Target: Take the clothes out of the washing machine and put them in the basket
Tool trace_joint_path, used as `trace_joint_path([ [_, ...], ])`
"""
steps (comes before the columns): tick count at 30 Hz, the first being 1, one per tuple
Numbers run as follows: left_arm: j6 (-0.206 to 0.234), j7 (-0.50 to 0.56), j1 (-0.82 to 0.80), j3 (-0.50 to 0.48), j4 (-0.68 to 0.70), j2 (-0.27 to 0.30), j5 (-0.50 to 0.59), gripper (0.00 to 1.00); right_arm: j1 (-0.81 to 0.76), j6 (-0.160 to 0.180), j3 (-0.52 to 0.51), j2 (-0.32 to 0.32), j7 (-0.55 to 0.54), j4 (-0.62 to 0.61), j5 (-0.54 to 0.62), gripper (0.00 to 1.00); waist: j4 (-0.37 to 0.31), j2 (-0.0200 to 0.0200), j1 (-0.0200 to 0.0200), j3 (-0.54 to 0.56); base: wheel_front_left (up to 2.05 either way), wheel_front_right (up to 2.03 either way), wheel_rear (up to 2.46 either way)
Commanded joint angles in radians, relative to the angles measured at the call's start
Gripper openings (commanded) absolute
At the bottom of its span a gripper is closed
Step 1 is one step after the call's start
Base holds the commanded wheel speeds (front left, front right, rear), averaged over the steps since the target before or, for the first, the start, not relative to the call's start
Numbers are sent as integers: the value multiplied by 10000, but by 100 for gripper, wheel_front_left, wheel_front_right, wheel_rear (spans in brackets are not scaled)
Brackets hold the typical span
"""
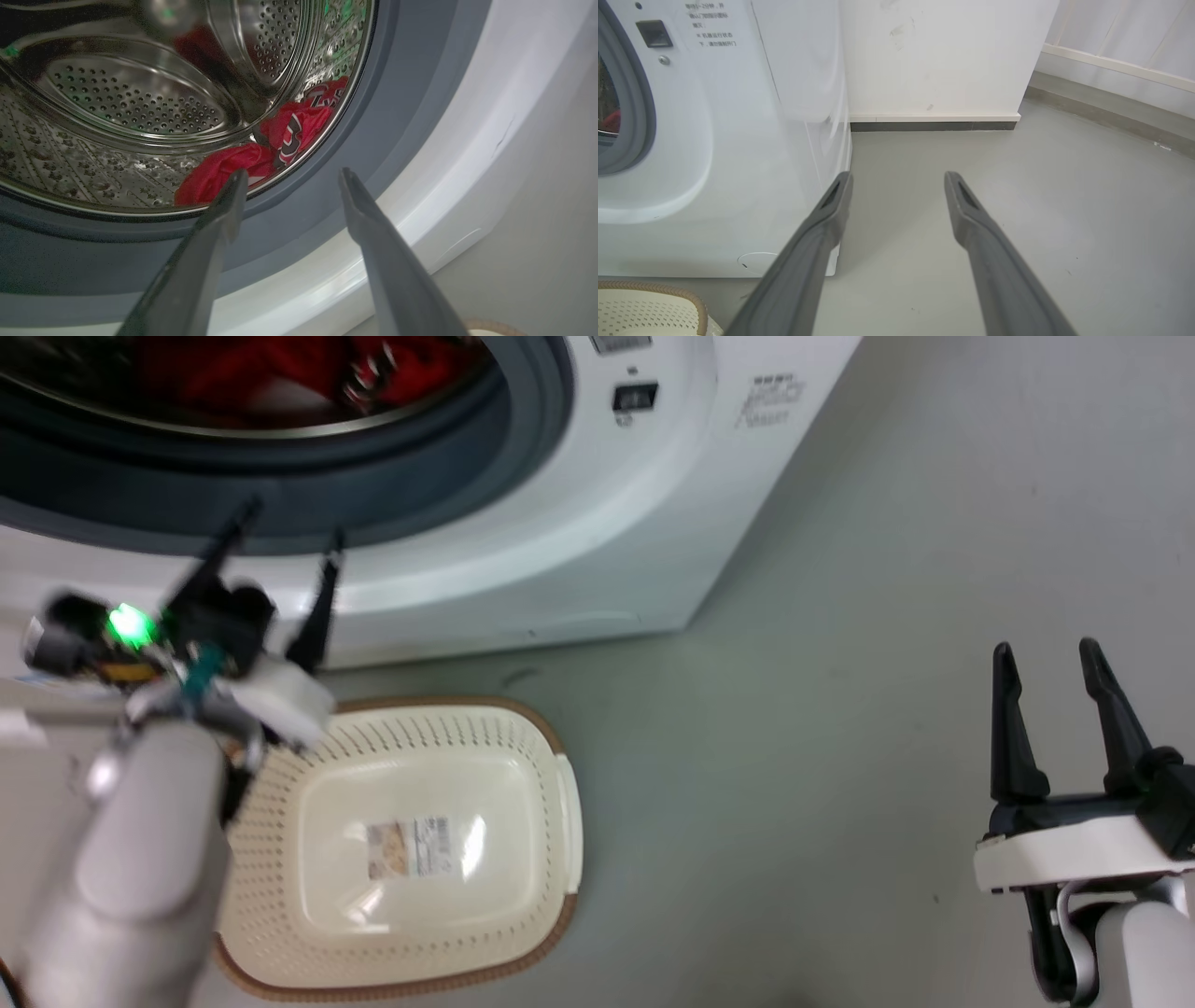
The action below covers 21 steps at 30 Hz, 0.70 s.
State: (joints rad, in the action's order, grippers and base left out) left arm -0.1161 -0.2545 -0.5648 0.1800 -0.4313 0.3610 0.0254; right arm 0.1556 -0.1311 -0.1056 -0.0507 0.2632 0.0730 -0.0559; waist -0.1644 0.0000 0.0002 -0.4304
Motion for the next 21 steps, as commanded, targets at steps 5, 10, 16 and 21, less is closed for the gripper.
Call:
trace_joint_path([
  [5, -123, 1267, -2888, 641, -1405, 951, -22, 100, 556, 7, 88, 7, 25, -196, -315, 100, -887, 0, -2, -2034, 0, 0, 0],
  [10, -130, 2802, -5650, 1846, -2440, 1938, -668, 100, 880, 7, 243, 9, 25, -345, -611, 100, -1145, 0, -2, -2934, 0, 0, 0],
  [16, -134, 5060, -8373, 3849, -3382, 2889, -1667, 100, 1115, 7, 467, 7, 25, -523, -922, 100, -1451, 0, -2, -3759, 0, 0, 0],
  [21, -135, 6693, -10067, 5000, -3845, 3449, -2681, 100, 1166, 7, 772, 9, 25, -667, -1153, 100, -1742, 0, -2, -4278, 0, 0, 0],
])
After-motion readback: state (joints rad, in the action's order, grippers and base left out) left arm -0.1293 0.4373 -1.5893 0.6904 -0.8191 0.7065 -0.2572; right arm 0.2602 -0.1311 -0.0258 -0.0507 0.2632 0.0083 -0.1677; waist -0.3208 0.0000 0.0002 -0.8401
